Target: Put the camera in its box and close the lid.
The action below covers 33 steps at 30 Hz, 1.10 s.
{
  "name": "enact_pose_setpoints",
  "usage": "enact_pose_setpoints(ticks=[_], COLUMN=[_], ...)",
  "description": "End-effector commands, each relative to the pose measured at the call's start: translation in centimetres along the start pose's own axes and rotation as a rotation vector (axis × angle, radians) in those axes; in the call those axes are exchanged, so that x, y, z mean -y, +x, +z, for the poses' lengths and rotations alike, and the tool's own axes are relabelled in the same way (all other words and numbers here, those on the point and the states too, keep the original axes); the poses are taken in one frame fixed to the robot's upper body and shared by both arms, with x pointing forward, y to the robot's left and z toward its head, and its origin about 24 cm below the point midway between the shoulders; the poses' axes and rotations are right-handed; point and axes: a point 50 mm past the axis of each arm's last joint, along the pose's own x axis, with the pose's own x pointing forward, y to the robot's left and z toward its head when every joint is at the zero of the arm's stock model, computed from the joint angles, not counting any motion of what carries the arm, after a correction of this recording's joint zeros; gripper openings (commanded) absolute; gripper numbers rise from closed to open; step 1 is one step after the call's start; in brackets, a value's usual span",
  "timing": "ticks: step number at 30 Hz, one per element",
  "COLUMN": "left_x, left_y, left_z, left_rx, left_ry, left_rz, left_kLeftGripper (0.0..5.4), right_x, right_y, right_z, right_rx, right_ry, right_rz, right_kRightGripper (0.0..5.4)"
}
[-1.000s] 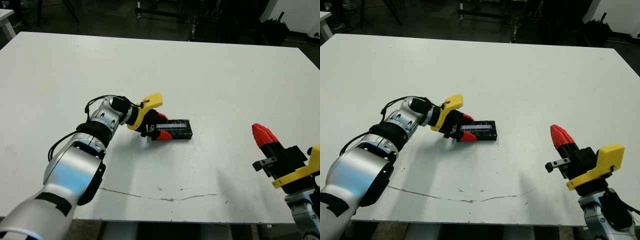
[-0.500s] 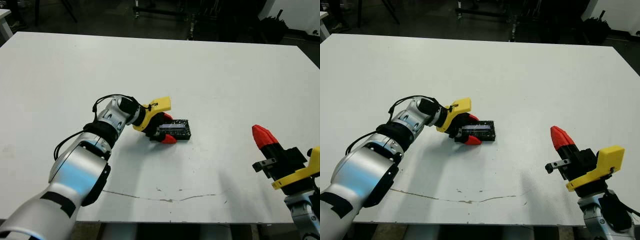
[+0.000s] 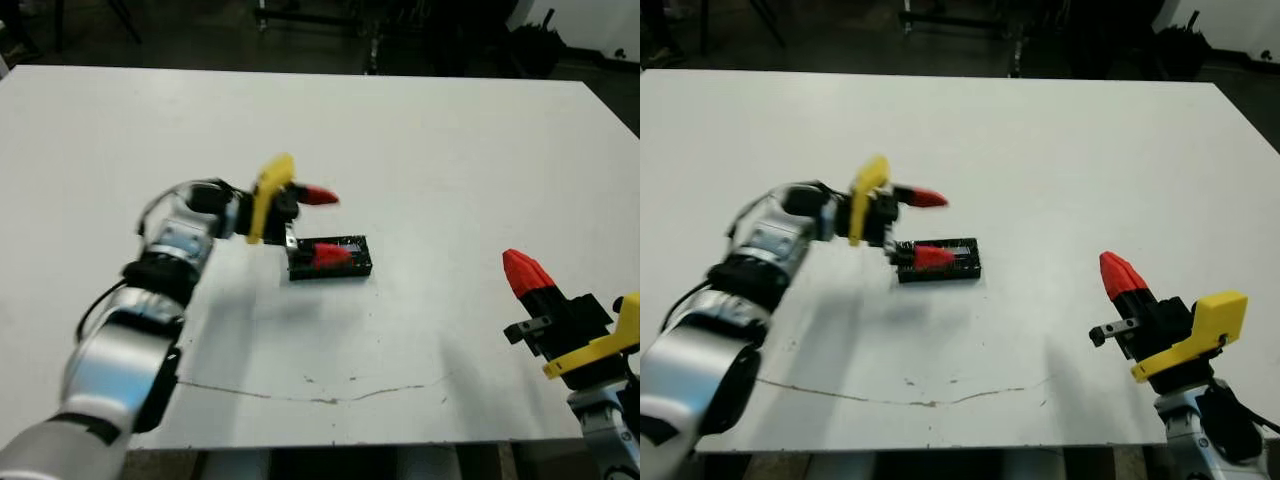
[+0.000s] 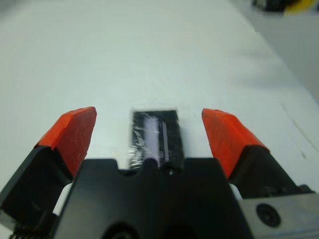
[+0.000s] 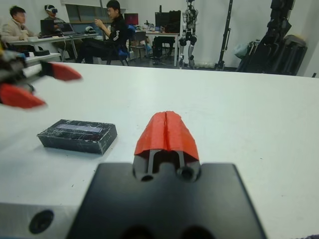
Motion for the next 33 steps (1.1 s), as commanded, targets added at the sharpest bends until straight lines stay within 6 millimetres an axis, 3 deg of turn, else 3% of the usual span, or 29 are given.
enact_pose_setpoints(ticks=[1,7,11,15,22,27,33], left_x=[0.1,0.4,2.4,5.6,10.1,11.4,11.5], left_y=[-2.9,-7.2,-8.6,-8.6,-7.4,-6.5,-5.8], left_z=[0.6,2.0,0.7,-1.0,-4.1,-5.4,-6.0], left_rx=[0.07,0.234,0.335,0.346,0.345,0.321,0.314], left_ry=[0.026,0.015,-0.017,-0.02,-0.091,-0.091,-0.111], left_rz=[0.097,0.345,0.677,0.918,1.093,1.175,1.175], left_kLeftGripper=[5.39,5.39,5.24,4.76,3.71,2.97,2.03], right_x=[0.0,0.0,-0.2,-0.4,-1.1,-1.6,-1.9], right_y=[0.1,0.4,1.0,1.8,3.3,3.5,3.3], right_z=[0.0,0.0,-0.1,-0.2,-0.7,-1.2,-1.5], right_rx=[-0.007,0.003,0.026,0.04,0.042,0.066,0.053], right_ry=[0.004,0.001,0.016,-0.004,-0.039,-0.048,-0.06], right_rz=[-0.007,-0.013,-0.058,-0.167,-0.267,-0.267,-0.276], right_kRightGripper=[0.0,0.0,0.0,0.0,0.0,0.0,0.0])
